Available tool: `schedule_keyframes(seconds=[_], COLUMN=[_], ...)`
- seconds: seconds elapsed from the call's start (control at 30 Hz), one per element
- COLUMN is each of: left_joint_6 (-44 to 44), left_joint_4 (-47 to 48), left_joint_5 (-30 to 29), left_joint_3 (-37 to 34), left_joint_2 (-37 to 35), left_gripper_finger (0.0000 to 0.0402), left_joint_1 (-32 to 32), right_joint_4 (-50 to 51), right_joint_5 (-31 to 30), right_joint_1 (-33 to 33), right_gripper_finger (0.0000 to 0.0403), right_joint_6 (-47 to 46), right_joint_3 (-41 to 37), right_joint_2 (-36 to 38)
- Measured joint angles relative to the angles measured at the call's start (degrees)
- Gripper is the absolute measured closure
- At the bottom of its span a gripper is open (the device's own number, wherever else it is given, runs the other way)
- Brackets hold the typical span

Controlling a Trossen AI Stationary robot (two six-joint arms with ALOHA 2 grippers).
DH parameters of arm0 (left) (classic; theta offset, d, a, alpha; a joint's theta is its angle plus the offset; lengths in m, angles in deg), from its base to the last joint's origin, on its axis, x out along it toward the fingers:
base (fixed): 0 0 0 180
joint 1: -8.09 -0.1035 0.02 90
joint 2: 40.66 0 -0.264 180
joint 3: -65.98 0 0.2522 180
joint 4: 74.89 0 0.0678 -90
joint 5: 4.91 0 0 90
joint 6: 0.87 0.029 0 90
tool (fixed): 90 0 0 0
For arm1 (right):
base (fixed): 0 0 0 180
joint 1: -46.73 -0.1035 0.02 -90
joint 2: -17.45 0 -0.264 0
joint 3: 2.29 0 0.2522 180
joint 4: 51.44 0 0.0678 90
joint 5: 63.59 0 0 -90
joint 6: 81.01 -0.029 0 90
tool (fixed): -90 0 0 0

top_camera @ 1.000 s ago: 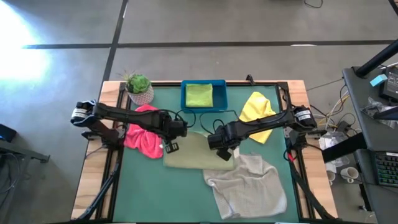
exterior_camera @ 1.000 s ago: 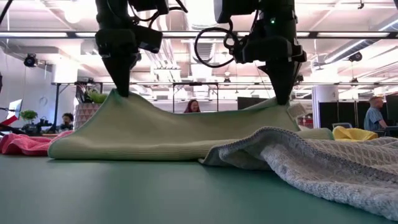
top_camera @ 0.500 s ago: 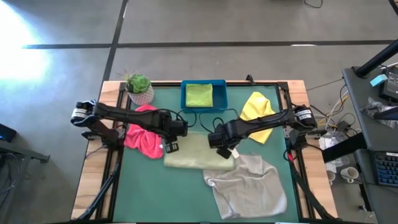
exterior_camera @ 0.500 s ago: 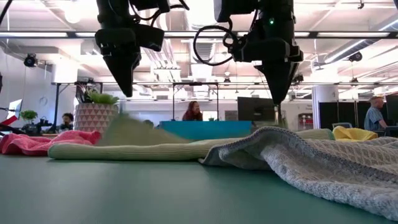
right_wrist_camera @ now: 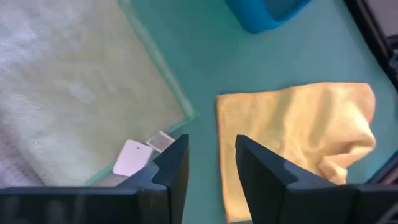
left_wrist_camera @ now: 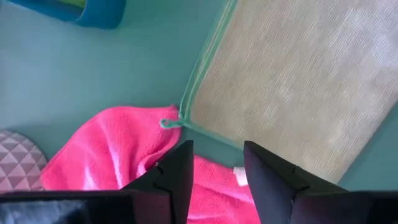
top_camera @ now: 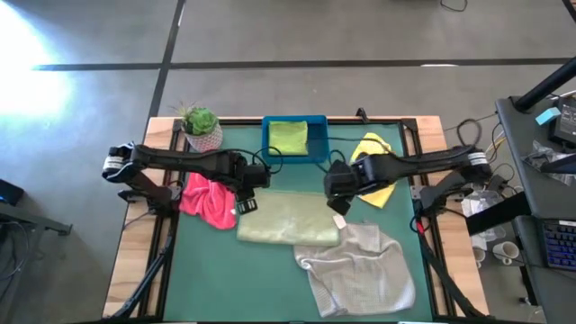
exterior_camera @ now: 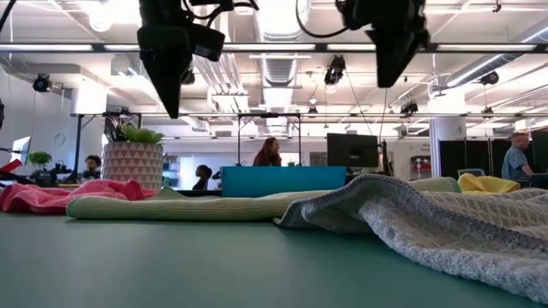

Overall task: Fold microfiber towels
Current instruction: Fold the light green microfiber towel

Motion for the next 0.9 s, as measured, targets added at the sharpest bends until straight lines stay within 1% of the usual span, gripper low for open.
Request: schedule_keyframes(seconds=[0.17, 0.27, 0.43, 0.6, 0.7, 0.8, 0.9], left_joint_6=[-0.05, -0.05, -0.06, -0.08, -0.02, 0.19, 2.63], left_joint_4=[-3.56, -7.34, -14.3, -18.81, -20.65, -23.29, -27.19], left_joint_5=[0.96, 3.28, 5.82, 6.34, 6.91, 9.06, 11.97], left_joint_3=[-0.73, -0.76, -0.79, -0.79, -0.81, -0.81, -0.81], left_joint_2=[-0.02, -0.02, -0.02, 0.86, 2.59, 5.23, 8.24], left_gripper_finger=[0.0276, 0.0276, 0.0276, 0.0276, 0.0276, 0.0276, 0.0276], left_joint_1=[0.0, 0.0, 0.02, 0.04, 0.04, 0.04, 0.04], right_joint_4=[-1.37, -4.76, -10.57, -12.64, -14.04, -14.74, -14.84], right_joint_5=[0.04, 1.9, 4.98, 4.98, 4.98, 4.99, 4.96], right_joint_1=[-0.15, -0.15, -0.15, -0.15, -0.15, -0.15, -0.11], right_gripper_finger=[0.0292, 0.0297, 0.0305, 0.031, 0.0303, 0.0289, 0.0277], right_joint_6=[-2.73, -4.7, -4.75, -4.05, -2.3, 0.01, 2.88], right_joint_3=[-6.96, -11.55, -17.38, -21.0, -22.44, -23.09, -23.4], right_joint_2=[6.52, 9.77, 13.66, 15.19, 15.25, 15.02, 14.99])
